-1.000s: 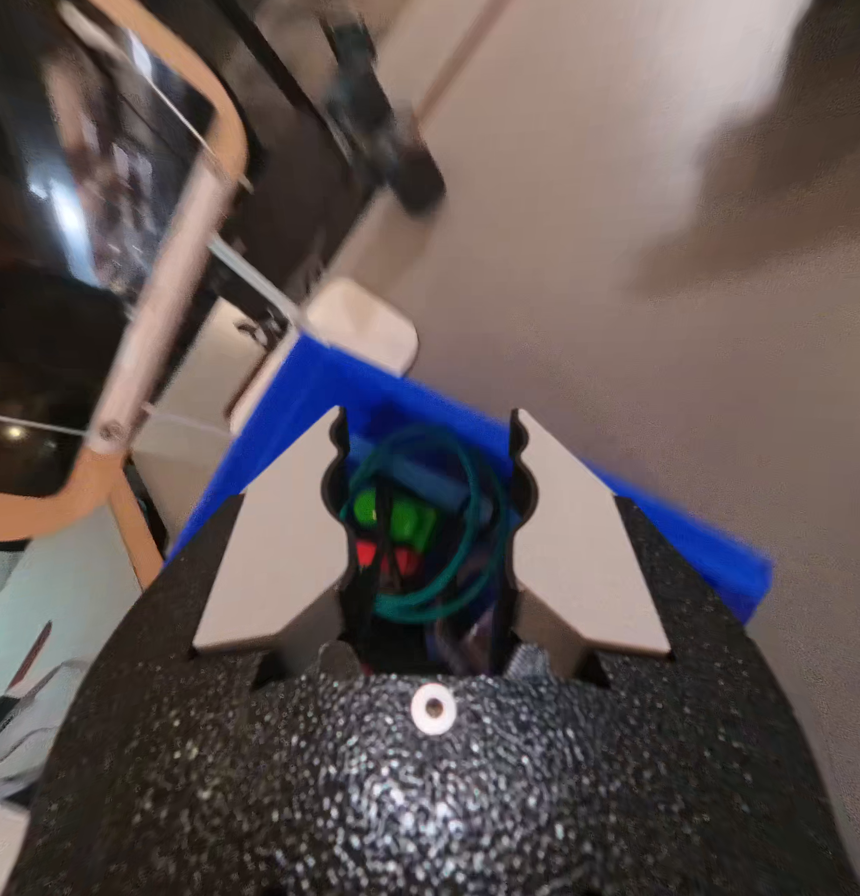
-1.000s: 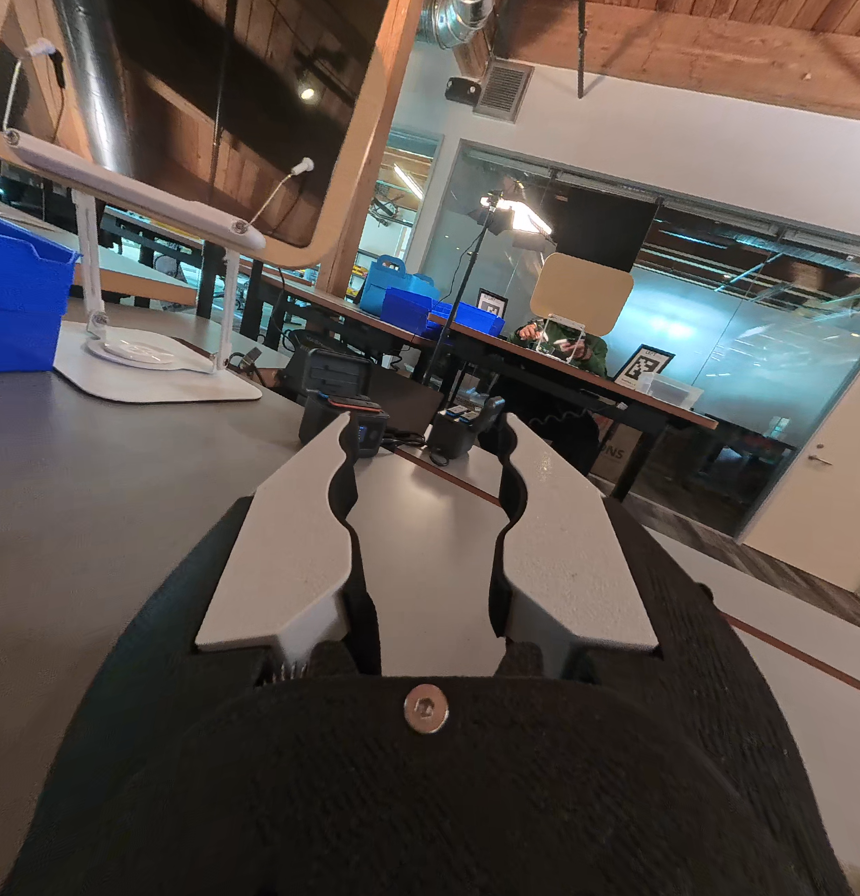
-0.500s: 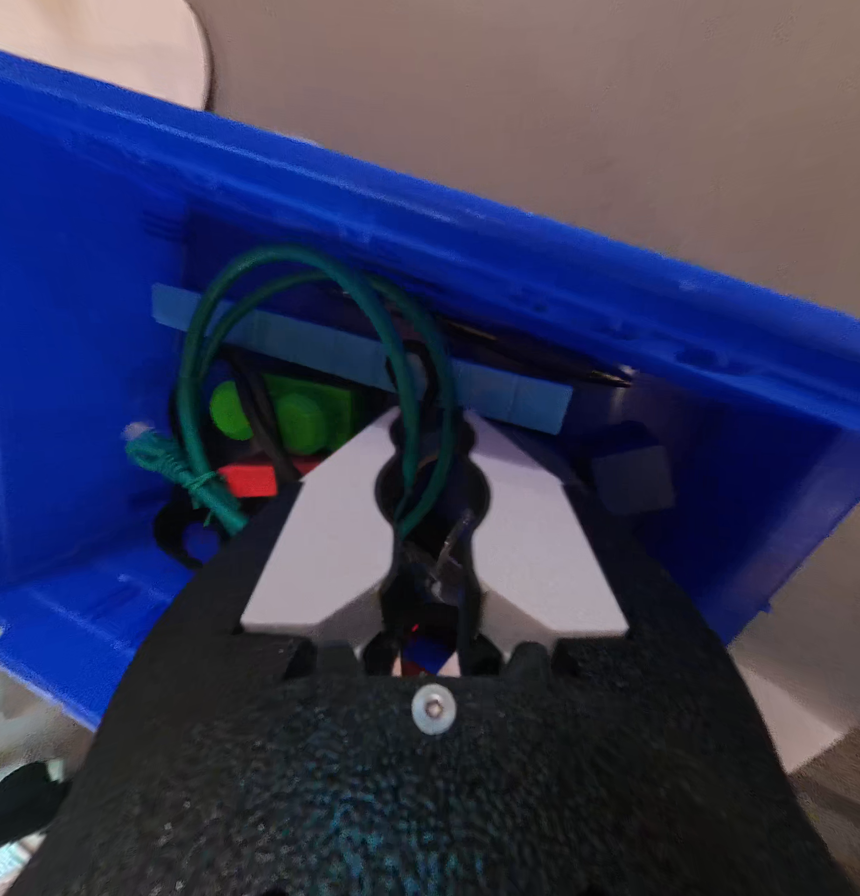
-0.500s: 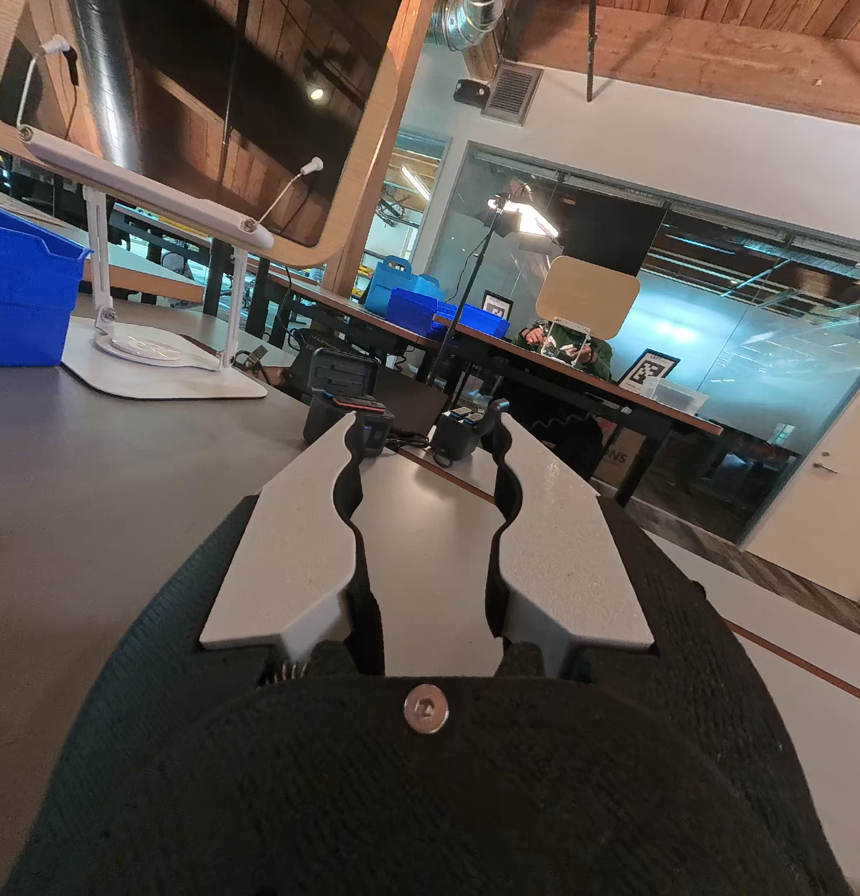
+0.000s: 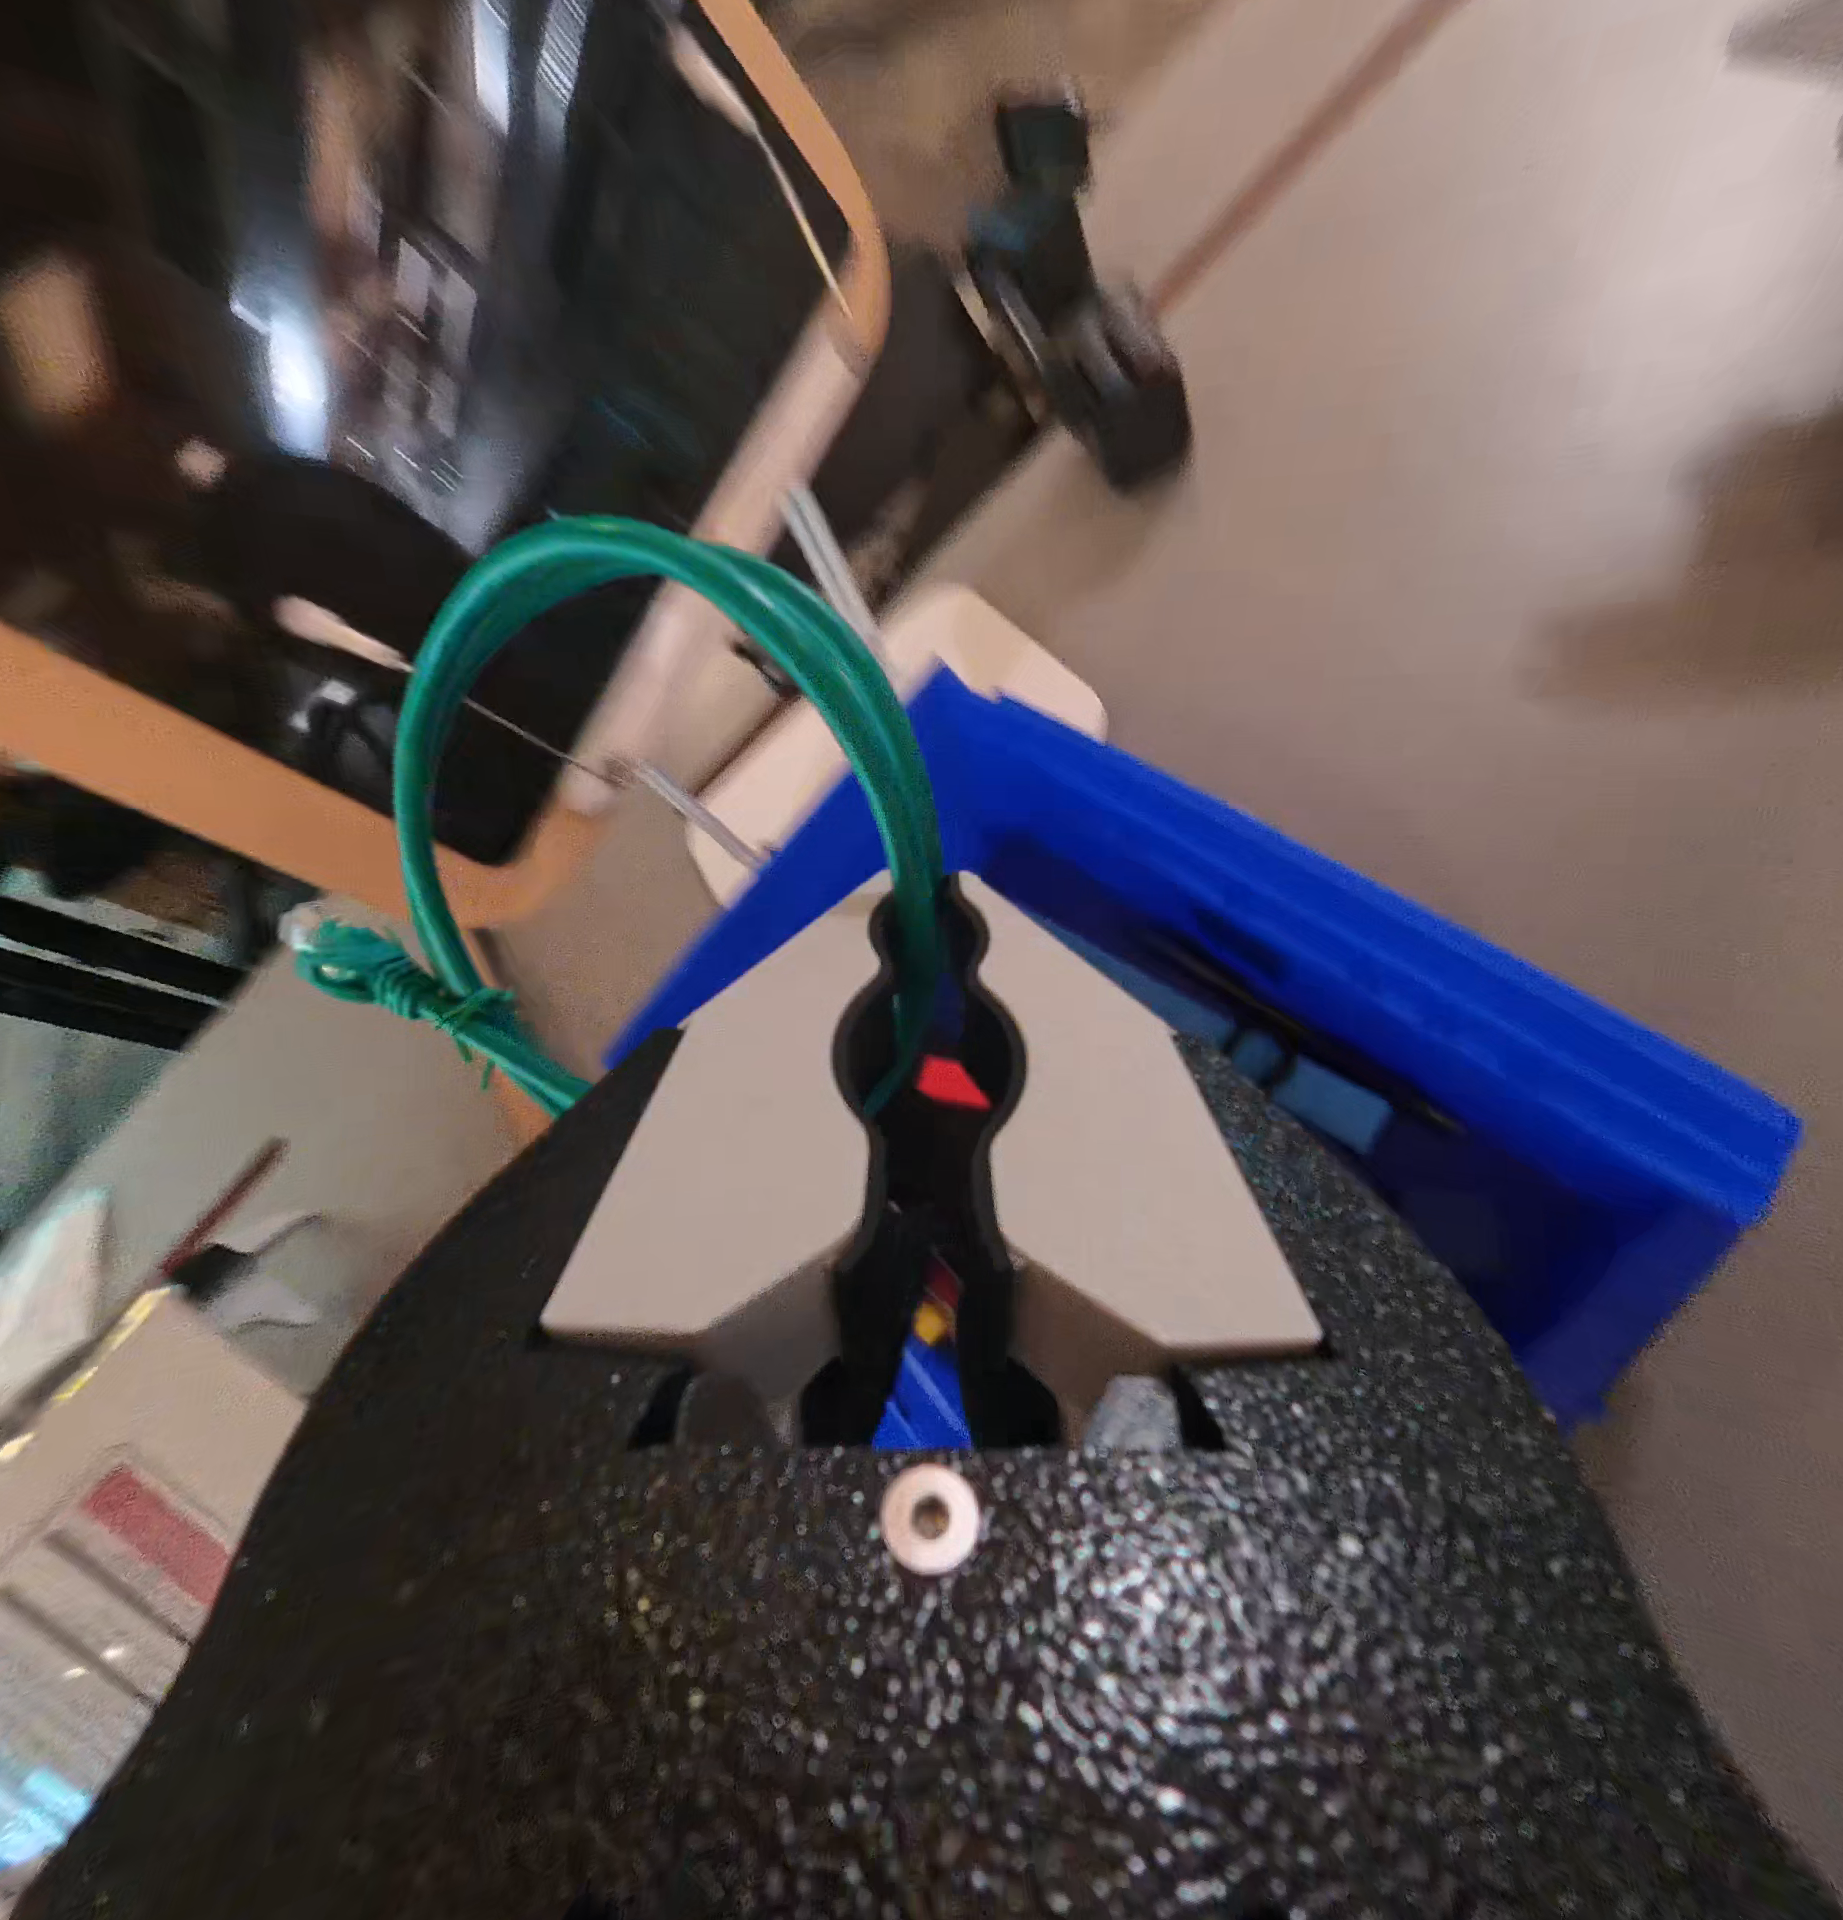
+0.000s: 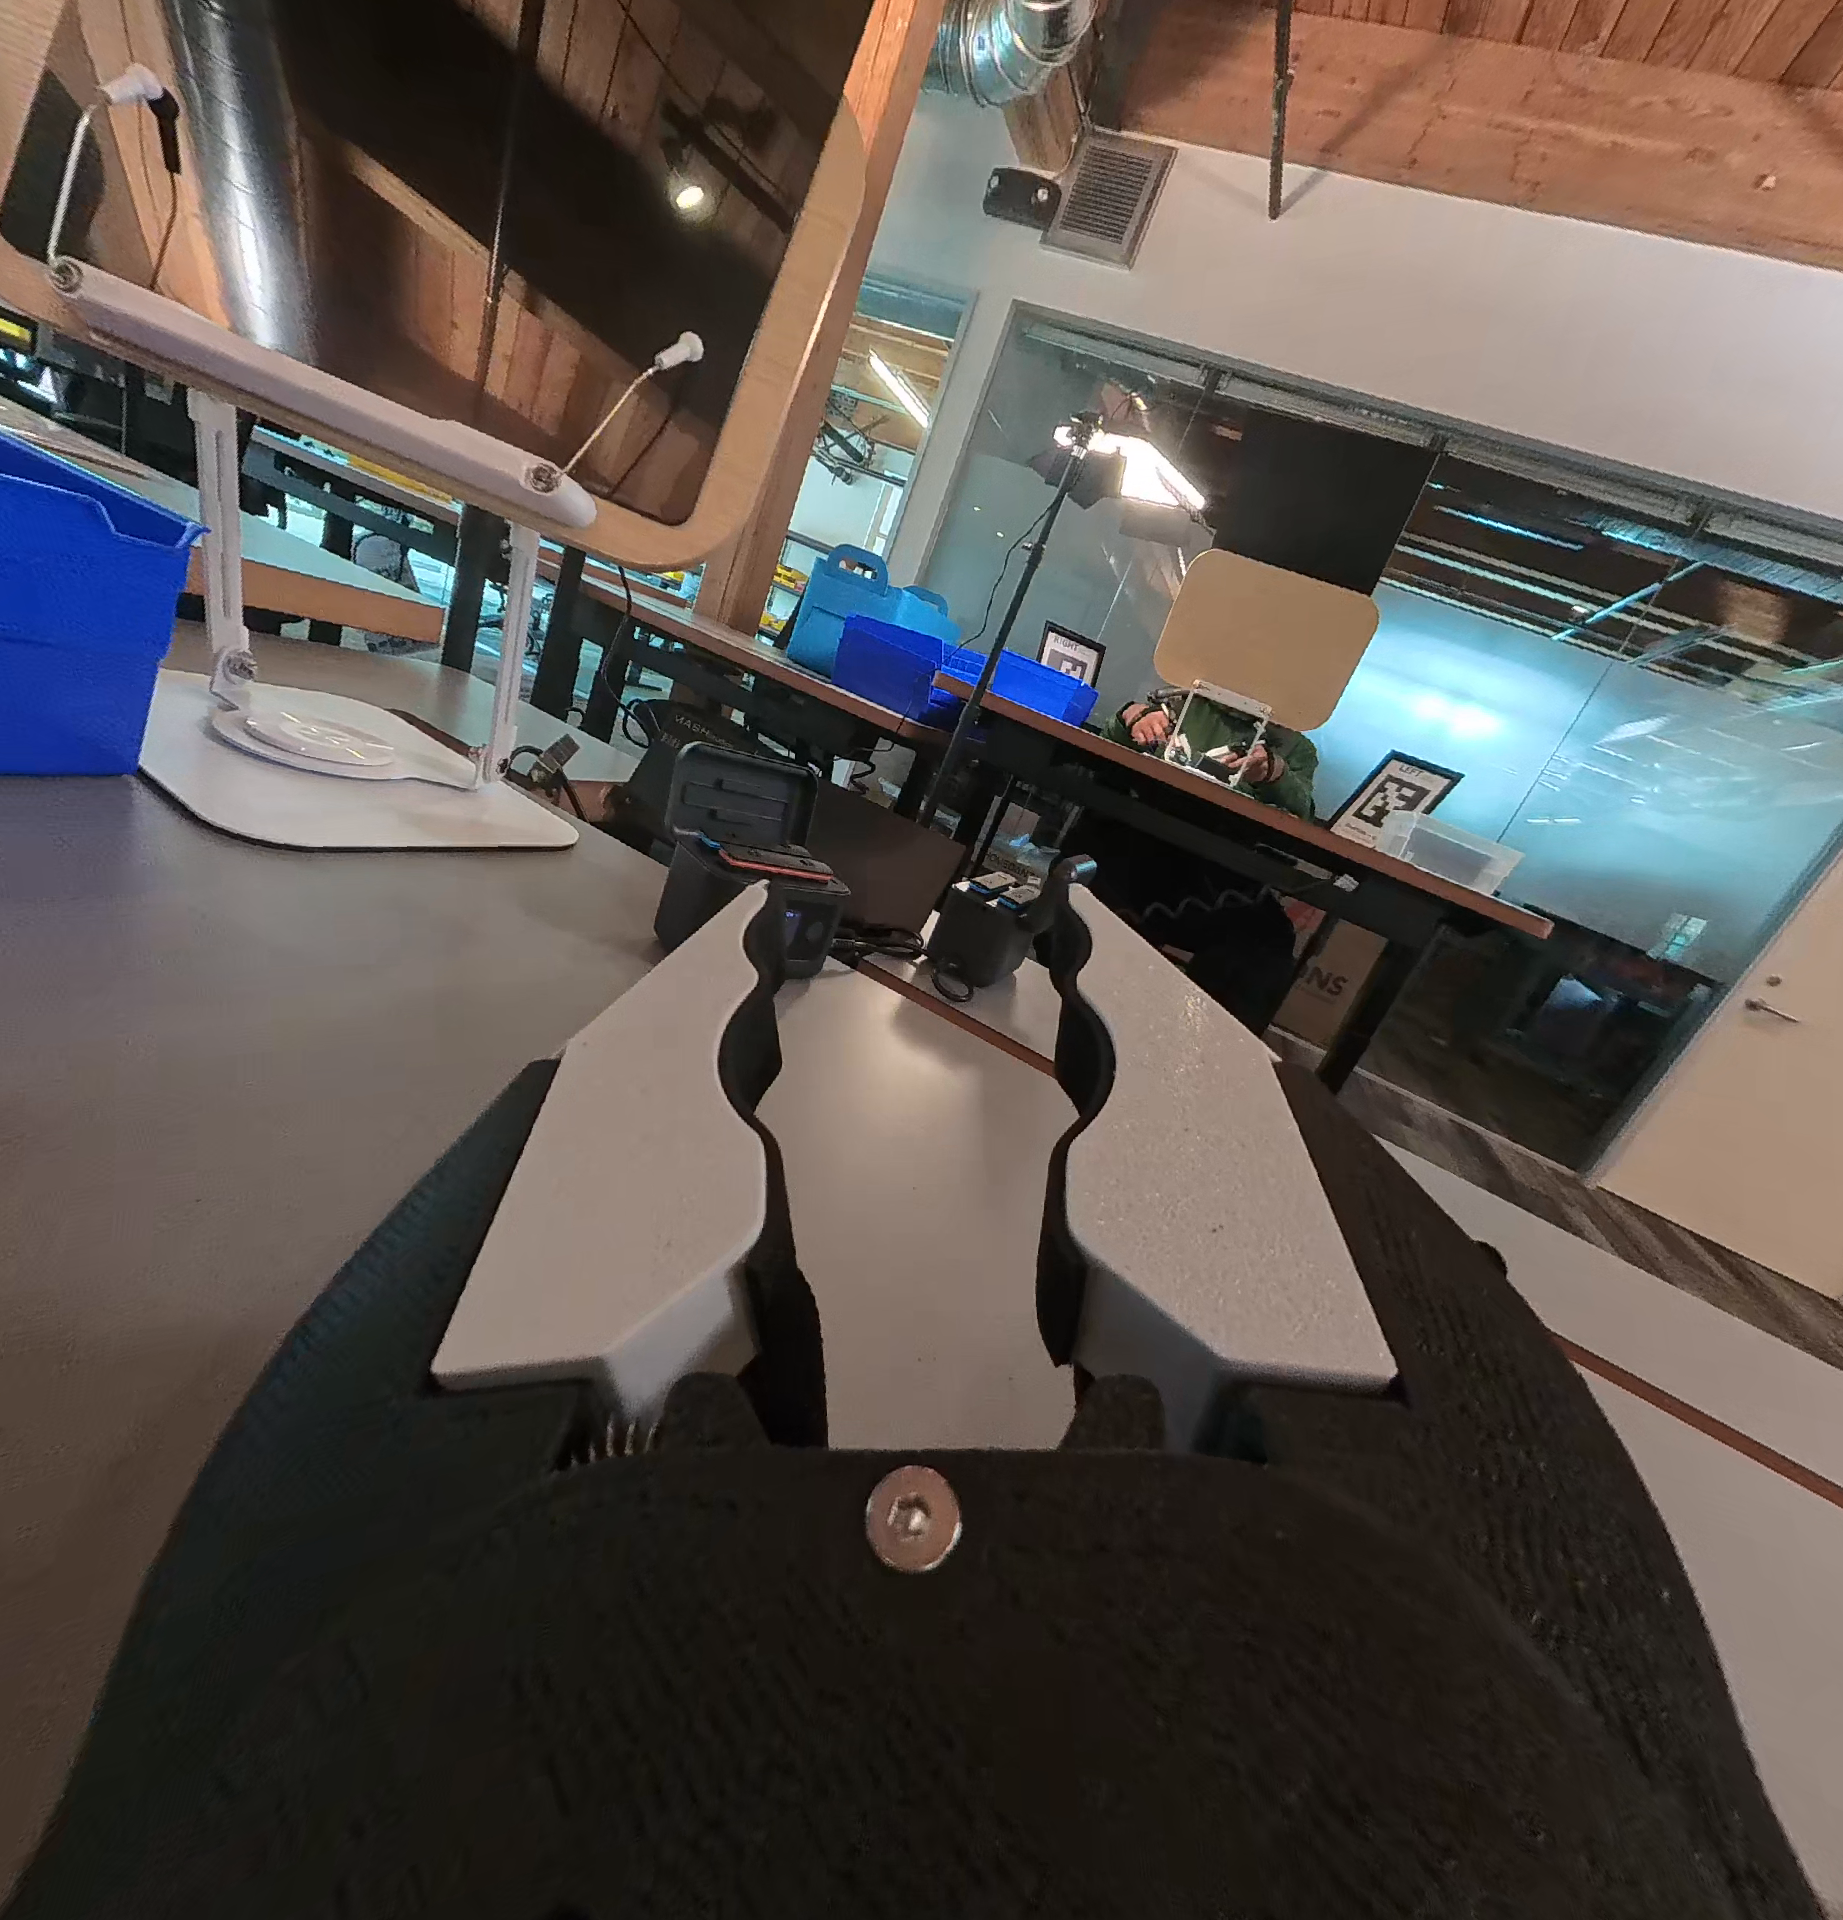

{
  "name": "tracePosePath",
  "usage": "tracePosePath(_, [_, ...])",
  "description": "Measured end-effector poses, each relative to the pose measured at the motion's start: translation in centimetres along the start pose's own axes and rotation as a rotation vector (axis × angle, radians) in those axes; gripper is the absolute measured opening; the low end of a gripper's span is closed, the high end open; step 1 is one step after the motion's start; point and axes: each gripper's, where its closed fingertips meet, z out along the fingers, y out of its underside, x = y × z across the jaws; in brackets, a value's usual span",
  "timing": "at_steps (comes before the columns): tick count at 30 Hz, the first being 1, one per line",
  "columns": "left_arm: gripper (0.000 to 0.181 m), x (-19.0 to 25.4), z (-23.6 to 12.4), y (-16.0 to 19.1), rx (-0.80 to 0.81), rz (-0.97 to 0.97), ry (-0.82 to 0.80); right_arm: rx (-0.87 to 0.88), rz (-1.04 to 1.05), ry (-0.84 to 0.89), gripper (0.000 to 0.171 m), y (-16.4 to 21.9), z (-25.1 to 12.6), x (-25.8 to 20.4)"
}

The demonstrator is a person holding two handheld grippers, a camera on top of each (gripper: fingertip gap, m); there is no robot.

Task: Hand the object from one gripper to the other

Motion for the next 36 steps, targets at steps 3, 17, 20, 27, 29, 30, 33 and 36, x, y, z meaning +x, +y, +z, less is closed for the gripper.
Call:
tracePosePath(3, [0.004, -2.0, -3.1, -4.0, 0.192, -0.02, -0.104, 0.0, -0.001, -0.001, 0.05, 0.0, 0.0, 0.0])
tracePosePath(17, [0.002, 17.0, -4.1, -18.5, 0.887, -0.146, 0.811, 0.022, 0.772, -0.767, 0.06, -14.8, 0.3, -10.0])
tracePosePath(20, [0.002, 21.4, -2.4, -19.3, 0.91, -0.102, 0.902, -0.064, 0.847, -0.844, 0.068, -15.6, 0.8, -10.7])
tracePosePath(27, [0.003, 26.6, 0.6, -20.2, 0.851, -0.027, 0.936, -0.131, 0.838, -0.937, 0.017, -14.9, 1.0, -8.4])
tracePosePath(29, [0.027, 26.3, 1.7, -20.8, 0.824, -0.061, 0.881, -0.089, 0.764, -0.858, 0.011, -15.1, 1.2, -6.2])
tracePosePath(30, [0.049, 25.9, 2.3, -21.0, 0.805, -0.073, 0.853, -0.071, 0.695, -0.791, 0.011, -15.1, 1.4, -4.9])
tracePosePath(33, [0.103, 24.3, 4.1, -21.6, 0.699, -0.137, 0.781, -0.063, 0.418, -0.518, 0.011, -14.7, 1.7, -0.6])
tracePosePath(36, [0.11, 22.5, 5.0, -23.5, 0.69, -0.179, 0.671, -0.044, 0.139, -0.22, 0.01, -15.3, 1.3, 3.6])
